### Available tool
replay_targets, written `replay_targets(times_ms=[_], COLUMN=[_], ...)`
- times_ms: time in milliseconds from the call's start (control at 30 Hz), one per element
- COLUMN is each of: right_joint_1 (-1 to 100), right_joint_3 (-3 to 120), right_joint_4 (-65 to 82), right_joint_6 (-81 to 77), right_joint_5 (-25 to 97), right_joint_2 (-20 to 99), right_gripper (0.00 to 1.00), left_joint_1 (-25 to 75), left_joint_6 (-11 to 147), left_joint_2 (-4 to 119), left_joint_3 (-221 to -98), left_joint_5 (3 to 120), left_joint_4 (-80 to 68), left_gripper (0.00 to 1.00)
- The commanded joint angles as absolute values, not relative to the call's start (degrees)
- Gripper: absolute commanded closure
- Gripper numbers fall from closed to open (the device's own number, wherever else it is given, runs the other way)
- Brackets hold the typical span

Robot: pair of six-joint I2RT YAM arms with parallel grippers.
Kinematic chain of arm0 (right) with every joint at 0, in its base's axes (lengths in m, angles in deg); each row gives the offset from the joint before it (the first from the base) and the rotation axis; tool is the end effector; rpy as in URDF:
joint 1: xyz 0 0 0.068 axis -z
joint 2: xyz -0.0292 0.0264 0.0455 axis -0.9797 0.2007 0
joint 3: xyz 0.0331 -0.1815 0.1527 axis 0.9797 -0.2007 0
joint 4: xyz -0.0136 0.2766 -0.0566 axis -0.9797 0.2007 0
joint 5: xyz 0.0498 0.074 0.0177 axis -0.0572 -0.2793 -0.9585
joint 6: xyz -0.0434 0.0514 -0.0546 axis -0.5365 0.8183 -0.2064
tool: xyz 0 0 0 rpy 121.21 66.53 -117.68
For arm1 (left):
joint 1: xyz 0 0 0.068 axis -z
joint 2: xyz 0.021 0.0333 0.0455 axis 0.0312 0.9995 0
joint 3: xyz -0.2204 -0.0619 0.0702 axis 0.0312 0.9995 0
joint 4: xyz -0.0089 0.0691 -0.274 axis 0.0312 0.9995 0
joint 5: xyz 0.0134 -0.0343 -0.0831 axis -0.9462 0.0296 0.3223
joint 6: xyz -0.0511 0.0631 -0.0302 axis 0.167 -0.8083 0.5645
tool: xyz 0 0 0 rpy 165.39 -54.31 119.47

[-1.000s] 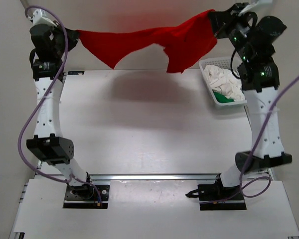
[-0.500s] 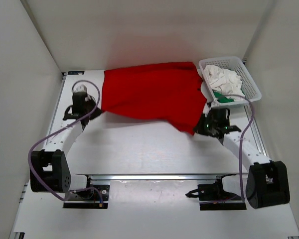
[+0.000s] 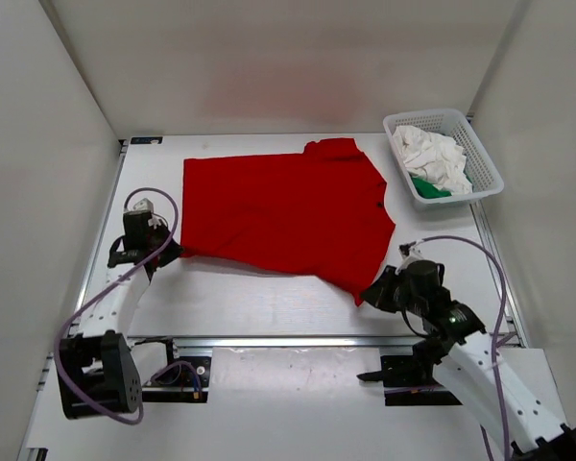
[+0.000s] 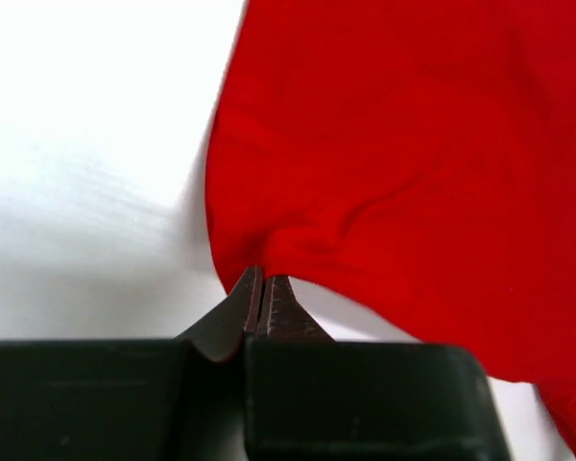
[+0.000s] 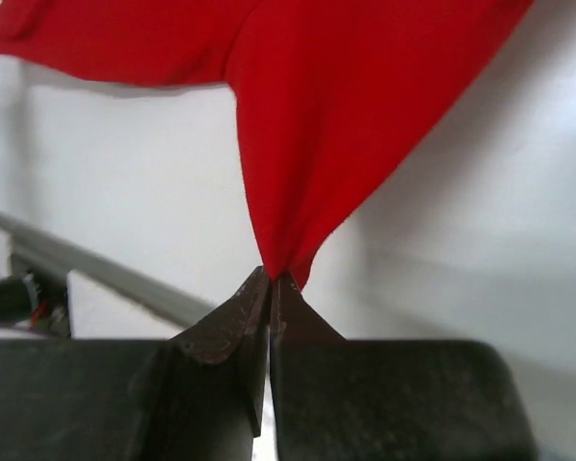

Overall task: Fold and stack the t-shirts
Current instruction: Flatten out the tshirt, then grap the side of the flattened tshirt closest away from the robot with both arms

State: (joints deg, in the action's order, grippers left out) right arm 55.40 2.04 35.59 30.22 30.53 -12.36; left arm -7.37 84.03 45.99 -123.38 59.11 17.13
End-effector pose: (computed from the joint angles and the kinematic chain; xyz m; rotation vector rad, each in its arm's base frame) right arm 0.1879 0.0986 0.1469 0.1949 2.3375 0.8220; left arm 0.2825 0.0201 0.1361 -0.6441 2.3468 -0.2927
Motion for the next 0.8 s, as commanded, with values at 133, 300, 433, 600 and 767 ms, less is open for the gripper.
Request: replay_targets(times_ms=[133,300,433,600,767], right_joint_1=[46.3,65.8,73.1,72.9,72.4], right_joint_3=[6.1,11.9,17.2,28.3,38.2], right_joint_4=[40.1,29.7,25.5,22.4,21.8], right_joint_6=[37.9,24.6,20.9,17.2,14.7], right_joint_5=[41.5,28.0,25.2,27.2,27.4], right_joint_2=[-11.7,3.0,12.5,26.6,40.2], right_gripper=[1.00,1.00,1.00,1.00,1.00], left_joint_1=[-7.4,-7.9,-8.0,-7.7,-7.7], left_joint_6=[83.2,87.7,90.6,92.6,93.5], left_joint_2=[41.3,46.8,51.2,57.0,62.0], left_joint_3=[-120.4,-122.7,-125.3,-128.2,-132.9], left_joint_5=[59.1,63.1,61.3,58.1,58.0], left_joint_4=[18.6,13.6,10.7,7.9,6.8], left_gripper=[1.00,1.00,1.00,1.00,1.00])
